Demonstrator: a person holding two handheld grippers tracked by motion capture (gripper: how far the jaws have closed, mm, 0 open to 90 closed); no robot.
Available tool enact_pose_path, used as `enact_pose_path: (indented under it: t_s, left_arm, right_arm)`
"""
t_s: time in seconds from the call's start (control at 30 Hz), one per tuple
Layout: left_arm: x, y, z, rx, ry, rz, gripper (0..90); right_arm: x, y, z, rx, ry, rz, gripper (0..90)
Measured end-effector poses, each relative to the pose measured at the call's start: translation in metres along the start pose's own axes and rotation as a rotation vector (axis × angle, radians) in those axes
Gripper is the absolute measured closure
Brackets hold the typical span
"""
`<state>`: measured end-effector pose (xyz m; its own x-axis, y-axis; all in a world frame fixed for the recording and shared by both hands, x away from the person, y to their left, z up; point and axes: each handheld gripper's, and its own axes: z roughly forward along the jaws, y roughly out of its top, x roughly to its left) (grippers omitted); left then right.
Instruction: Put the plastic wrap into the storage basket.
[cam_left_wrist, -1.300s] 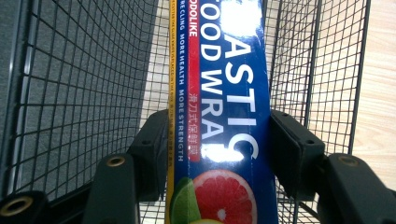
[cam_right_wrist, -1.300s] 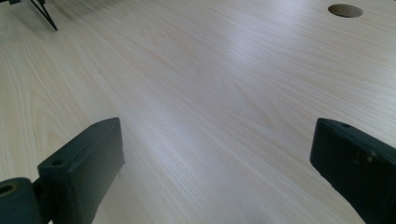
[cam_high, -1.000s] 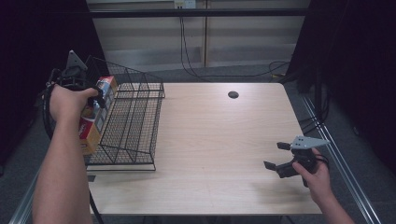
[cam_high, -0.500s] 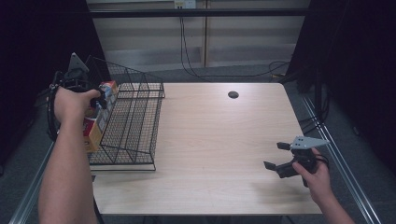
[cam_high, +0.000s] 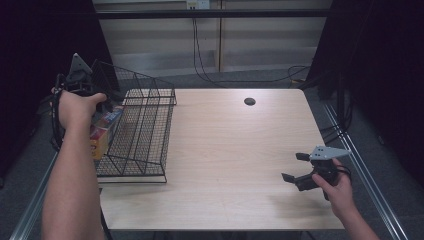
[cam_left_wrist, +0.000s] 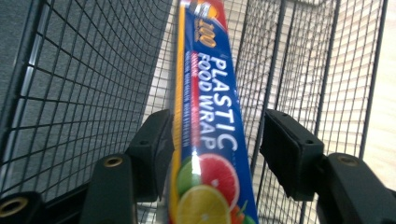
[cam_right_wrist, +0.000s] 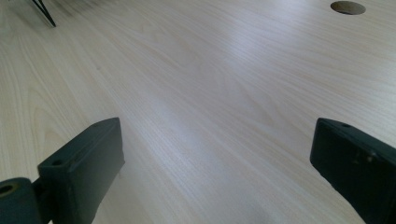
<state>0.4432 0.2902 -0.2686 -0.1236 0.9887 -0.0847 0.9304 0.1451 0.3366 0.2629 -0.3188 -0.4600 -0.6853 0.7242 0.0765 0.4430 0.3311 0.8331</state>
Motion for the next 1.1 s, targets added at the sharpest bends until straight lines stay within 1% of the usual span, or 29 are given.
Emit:
enact_pose_path:
  t_s: [0.03, 0.07, 0.2, 0.27, 0.37, 0.43, 0.47, 0.5, 0.53, 0.7, 0.73, 0.8, 0.83, 0.87, 0.9, 1.0, 1.07, 1.1]
  left_arm:
    - [-0.001, 0.0, -0.003, -0.009, -0.007, 0.002, 41.5]
    - [-0.002, 0.0, -0.005, -0.01, -0.024, -0.005, 40.6]
    - [-0.006, -0.001, -0.008, -0.012, -0.035, 0.001, 38.7]
    - [-0.009, -0.003, -0.01, -0.021, -0.06, -0.009, 37.1]
    - [-0.013, -0.004, -0.012, -0.028, -0.076, 0.009, 36.4]
    - [-0.016, -0.005, -0.013, -0.02, -0.092, 0.021, 34.6]
    - [-0.018, -0.006, -0.014, -0.033, -0.096, 0.015, 33.4]
    - [-0.019, -0.006, -0.015, -0.037, -0.107, 0.026, 32.6]
    - [-0.02, -0.007, -0.015, -0.042, -0.114, 0.029, 32.3]
    - [-0.027, -0.009, -0.016, -0.048, -0.134, 0.04, 28.5]
    - [-0.031, -0.01, -0.016, -0.049, -0.151, 0.046, 27.8]
    - [-0.035, -0.012, -0.016, -0.052, -0.161, 0.057, 26.3]
    - [-0.035, -0.012, -0.016, -0.052, -0.161, 0.057, 25.9]
    - [-0.037, -0.012, -0.016, -0.054, -0.17, 0.057, 25.9]
    - [-0.042, -0.014, -0.016, -0.052, -0.189, 0.072, 23.6]
    - [-0.051, -0.017, -0.016, -0.054, -0.215, 0.096, 21.0]
    - [-0.056, -0.019, -0.016, -0.048, -0.237, 0.104, 20.4]
    - [-0.056, -0.019, -0.016, -0.048, -0.237, 0.104, 19.8]
  right_arm:
    - [0.0, 0.0, 0.0, 0.002, -0.002, -0.002, 2.6]
    - [0.0, 0.0, -0.001, 0.001, -0.002, -0.002, 2.6]
    - [-0.001, 0.0, -0.001, 0.001, 0.005, -0.001, 2.6]
    - [-0.001, 0.0, -0.001, 0.0, 0.004, 0.0, 2.6]
    - [-0.001, 0.001, 0.0, 0.004, 0.002, 0.0, 2.6]
    - [-0.001, 0.001, 0.001, 0.004, 0.004, -0.004, 2.6]
    - [-0.001, 0.001, 0.001, 0.006, 0.007, -0.006, 2.6]
    - [-0.001, 0.001, 0.001, 0.006, 0.008, -0.005, 2.6]
    - [-0.001, 0.001, 0.001, 0.006, 0.009, -0.005, 2.6]
    - [-0.001, 0.002, 0.0, 0.0, 0.008, -0.005, 2.6]
    - [-0.002, 0.002, -0.001, -0.005, 0.012, -0.002, 2.6]
    - [-0.002, 0.003, -0.001, -0.011, 0.011, -0.001, 2.6]
    - [-0.002, 0.003, -0.001, -0.011, 0.011, -0.001, 2.6]
    - [-0.002, 0.003, -0.001, -0.011, 0.011, -0.001, 2.6]
    - [-0.002, 0.004, -0.001, -0.009, 0.012, -0.004, 2.6]
    - [-0.002, 0.003, -0.001, -0.01, 0.014, -0.008, 2.6]
    - [-0.002, 0.003, -0.001, -0.01, 0.012, -0.004, 2.6]
    - [-0.002, 0.004, -0.002, -0.01, 0.013, -0.004, 2.6]
